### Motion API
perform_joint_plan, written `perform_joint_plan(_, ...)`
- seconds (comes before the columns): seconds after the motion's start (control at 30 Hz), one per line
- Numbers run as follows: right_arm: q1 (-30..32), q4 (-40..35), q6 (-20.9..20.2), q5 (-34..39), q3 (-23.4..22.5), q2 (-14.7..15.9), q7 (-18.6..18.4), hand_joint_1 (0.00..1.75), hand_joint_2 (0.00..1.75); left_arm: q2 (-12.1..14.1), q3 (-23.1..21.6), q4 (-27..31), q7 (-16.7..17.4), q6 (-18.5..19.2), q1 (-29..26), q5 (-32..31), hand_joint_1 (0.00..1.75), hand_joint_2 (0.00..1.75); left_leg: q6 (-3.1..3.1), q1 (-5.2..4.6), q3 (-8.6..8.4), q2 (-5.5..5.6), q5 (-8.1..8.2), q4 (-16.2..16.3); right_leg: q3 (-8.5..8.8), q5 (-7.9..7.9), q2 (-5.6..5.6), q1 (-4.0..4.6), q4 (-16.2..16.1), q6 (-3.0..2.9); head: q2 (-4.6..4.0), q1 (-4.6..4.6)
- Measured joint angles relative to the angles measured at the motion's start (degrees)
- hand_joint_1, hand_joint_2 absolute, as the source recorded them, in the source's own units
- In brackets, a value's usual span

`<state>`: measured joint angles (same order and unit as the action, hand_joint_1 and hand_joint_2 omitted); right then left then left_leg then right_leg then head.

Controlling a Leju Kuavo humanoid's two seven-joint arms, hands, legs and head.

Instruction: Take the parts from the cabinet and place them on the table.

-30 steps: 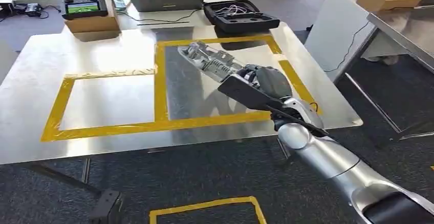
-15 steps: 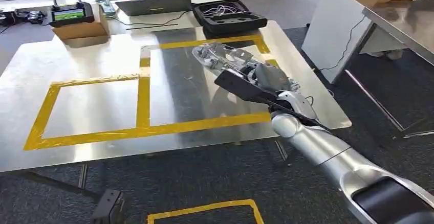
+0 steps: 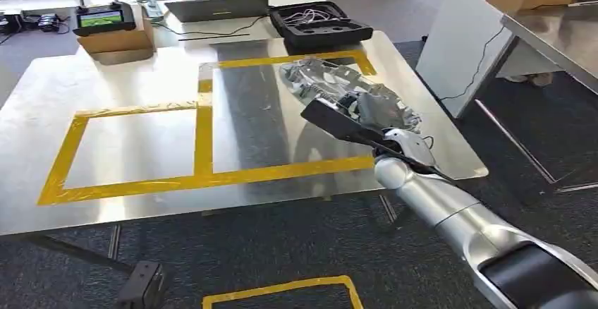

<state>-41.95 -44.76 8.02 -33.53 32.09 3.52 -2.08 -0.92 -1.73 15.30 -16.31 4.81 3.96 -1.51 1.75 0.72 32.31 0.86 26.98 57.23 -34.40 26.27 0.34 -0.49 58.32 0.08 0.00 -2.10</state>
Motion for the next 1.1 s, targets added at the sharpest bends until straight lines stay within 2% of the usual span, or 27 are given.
perform_joint_plan(0.23,-1.18,2.25,-0.42,-0.81,-0.11,-0.15,-0.72,1.75,1.75,0.0,-0.09,0.04,0.0,0.35,0.03,-0.52,0.0,0.0,-0.09,-0.01,0.0,0.0,0.0,0.07,0.16,-0.12,0.01,-0.02,-0.21,0.21,0.0,-0.02)
perform_joint_plan(0.5,-1.49,5.47,-3.06,-3.37,0.57,-1.27,-0.39,1.75,1.75,0.0,-2.23,0.48,-1.29,0.41,0.12,-2.69,0.0,0.0,-0.17,-0.01,-0.02,-0.02,0.03,0.07,0.19,-0.14,0.06,-0.02,-0.26,0.24,0.0,-0.02)
perform_joint_plan(0.87,-0.97,8.55,-5.49,-6.16,4.33,-5.53,-0.07,1.75,1.75,-0.2,-3.91,0.5,-3.98,-1.12,0.09,-2.49,0.0,0.0,-0.17,-0.01,-0.02,-0.07,0.03,0.05,0.15,-0.13,0.1,0.0,-0.26,0.24,0.0,0.0)
perform_joint_plan(1.1,-0.36,8.37,-5.9,-6.14,5.79,-7.63,0.15,1.75,1.75,-0.26,-4.28,0.48,-4.22,-0.85,0.04,-2.17,0.0,0.0,-0.17,-0.01,-0.01,-0.07,0.03,0.06,0.16,-0.13,0.09,-0.01,-0.26,0.24,0.0,0.0)
